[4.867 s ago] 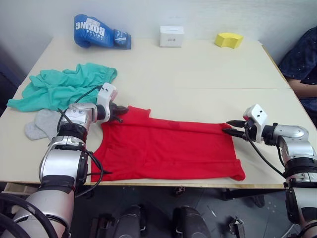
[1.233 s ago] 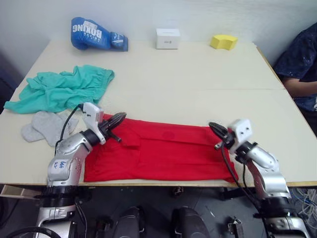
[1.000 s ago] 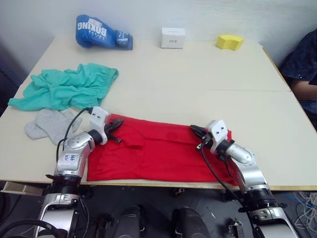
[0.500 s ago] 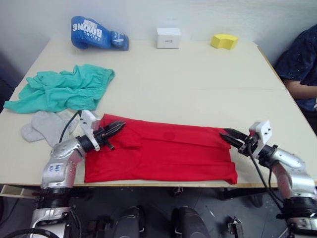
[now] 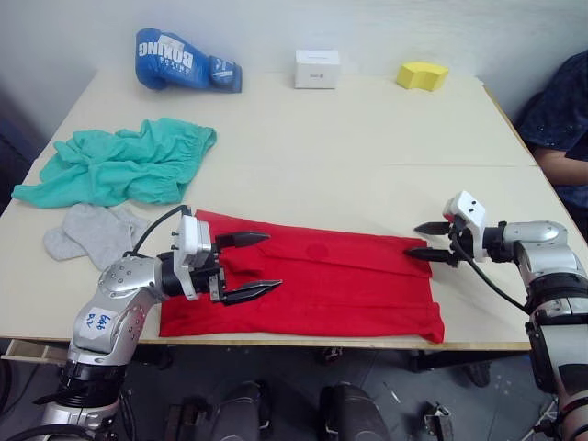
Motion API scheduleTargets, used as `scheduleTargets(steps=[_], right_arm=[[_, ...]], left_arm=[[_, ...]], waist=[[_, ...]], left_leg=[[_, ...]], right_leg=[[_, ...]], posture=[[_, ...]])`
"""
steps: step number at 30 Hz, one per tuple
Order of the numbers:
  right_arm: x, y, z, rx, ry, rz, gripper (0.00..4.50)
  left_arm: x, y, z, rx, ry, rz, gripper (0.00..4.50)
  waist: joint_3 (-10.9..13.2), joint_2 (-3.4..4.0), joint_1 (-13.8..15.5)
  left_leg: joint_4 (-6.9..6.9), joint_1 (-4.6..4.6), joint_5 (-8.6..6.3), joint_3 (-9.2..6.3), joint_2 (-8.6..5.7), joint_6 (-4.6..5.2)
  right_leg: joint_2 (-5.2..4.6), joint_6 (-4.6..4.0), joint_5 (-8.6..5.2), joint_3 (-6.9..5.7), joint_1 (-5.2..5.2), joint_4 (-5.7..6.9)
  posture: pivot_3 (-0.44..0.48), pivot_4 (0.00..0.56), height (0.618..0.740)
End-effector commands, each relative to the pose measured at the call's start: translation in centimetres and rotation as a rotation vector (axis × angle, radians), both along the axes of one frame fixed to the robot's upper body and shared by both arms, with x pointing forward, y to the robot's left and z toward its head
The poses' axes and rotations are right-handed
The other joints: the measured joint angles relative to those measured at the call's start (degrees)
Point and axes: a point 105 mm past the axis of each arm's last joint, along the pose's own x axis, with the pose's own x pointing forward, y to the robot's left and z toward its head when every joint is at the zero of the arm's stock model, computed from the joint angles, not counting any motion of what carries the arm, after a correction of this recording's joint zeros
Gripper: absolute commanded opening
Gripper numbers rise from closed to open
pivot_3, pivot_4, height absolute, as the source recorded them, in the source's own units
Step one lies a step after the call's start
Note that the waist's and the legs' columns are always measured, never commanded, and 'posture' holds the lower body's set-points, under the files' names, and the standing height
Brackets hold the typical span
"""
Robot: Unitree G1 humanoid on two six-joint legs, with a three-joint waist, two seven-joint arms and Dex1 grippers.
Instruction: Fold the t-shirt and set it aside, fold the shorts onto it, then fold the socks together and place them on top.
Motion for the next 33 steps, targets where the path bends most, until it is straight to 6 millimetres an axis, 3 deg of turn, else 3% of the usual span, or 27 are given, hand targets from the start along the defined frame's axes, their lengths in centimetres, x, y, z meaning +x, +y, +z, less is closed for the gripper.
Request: scheduleTargets(steps=[1, 8, 11, 16, 20, 23, 26, 29, 33], right_arm=[[-0.5, 0.6, -0.1, 0.022, 0.051, 0.061, 2.35], [-0.5, 0.8, 0.5, -0.017, 0.075, 0.108, 0.01], [1.6, 0.4, 2.3, -0.071, -0.043, 0.004, 0.01], [6.4, -0.8, 6.4, -0.240, -0.401, -0.293, 0.01], [7.2, -0.3, 6.1, -0.271, -0.409, -0.338, 0.01], [7.1, 0.0, 6.3, -0.194, -0.370, -0.339, 0.01], [6.9, -0.7, 7.5, -0.162, -0.401, -0.351, 0.73], [6.0, -2.7, 9.0, -0.096, -0.404, -0.385, 1.70], [3.2, -5.3, 8.9, 0.048, -0.169, -0.405, 3.02]], left_arm=[[-0.6, 0.0, 0.6, -0.022, -0.022, 0.001, 4.50], [-0.7, 0.3, 1.0, -0.064, -0.017, 0.026, 4.50], [-0.5, 0.3, 1.4, -0.087, -0.043, 0.047, 4.50], [0.4, -0.2, 2.7, -0.161, -0.105, 0.114, 4.50], [1.0, -0.2, 2.5, -0.197, -0.095, 0.156, 4.50], [1.5, 0.0, 2.1, -0.173, -0.098, 0.190, 4.50], [2.3, 0.6, 1.9, -0.169, -0.074, 0.221, 4.50], [3.7, 1.5, 1.5, -0.148, -0.006, 0.268, 4.50], [6.3, 3.4, 1.4, -0.062, 0.021, 0.374, 4.50]], waist=[[0.0, 0.00, 0.0], [0.0, 0.00, 0.0], [0.0, 0.03, -0.1], [0.1, 0.16, -0.1], [0.1, 0.16, -0.1], [0.1, 0.24, -0.1], [0.2, 0.25, 0.0], [0.2, 0.28, 0.2], [0.2, 0.31, 0.1]], left_leg=[[0.00, 0.00, 0.00, 0.00, -0.01, 0.00], [-0.01, 0.01, 0.00, -0.02, 0.01, 0.00], [0.00, 0.01, 0.00, -0.01, 0.00, -0.01], [0.00, -0.02, 0.02, -0.01, -0.01, -0.09], [-0.03, -0.03, 0.05, -0.01, 0.00, -0.12], [-0.03, -0.04, 0.06, 0.01, 0.00, -0.09], [-0.02, -0.05, 0.09, 0.02, -0.03, -0.04], [-0.02, -0.06, 0.10, 0.01, -0.04, -0.01], [-0.05, -0.05, 0.09, 0.00, -0.04, -0.01]], right_leg=[[-0.01, 0.00, 0.00, 0.00, 0.01, 0.00], [-0.02, 0.00, 0.00, 0.00, 0.01, 0.00], [-0.03, 0.00, 0.00, 0.00, 0.00, 0.01], [-0.05, -0.03, -0.01, 0.01, -0.08, 0.03], [0.00, -0.07, -0.03, 0.01, -0.07, 0.02], [0.02, -0.06, -0.03, 0.01, -0.07, 0.02], [0.01, -0.06, -0.03, 0.01, -0.07, 0.04], [0.01, -0.06, -0.03, 0.00, -0.07, 0.06], [0.00, -0.06, -0.03, -0.01, -0.06, 0.05]], posture=[[0.000, 0.150, 0.740], [0.000, 0.150, 0.740], [0.000, 0.150, 0.740], [0.000, 0.150, 0.740], [0.000, 0.150, 0.740], [0.000, 0.150, 0.740], [0.000, 0.150, 0.740], [0.000, 0.150, 0.740], [0.000, 0.150, 0.740]])
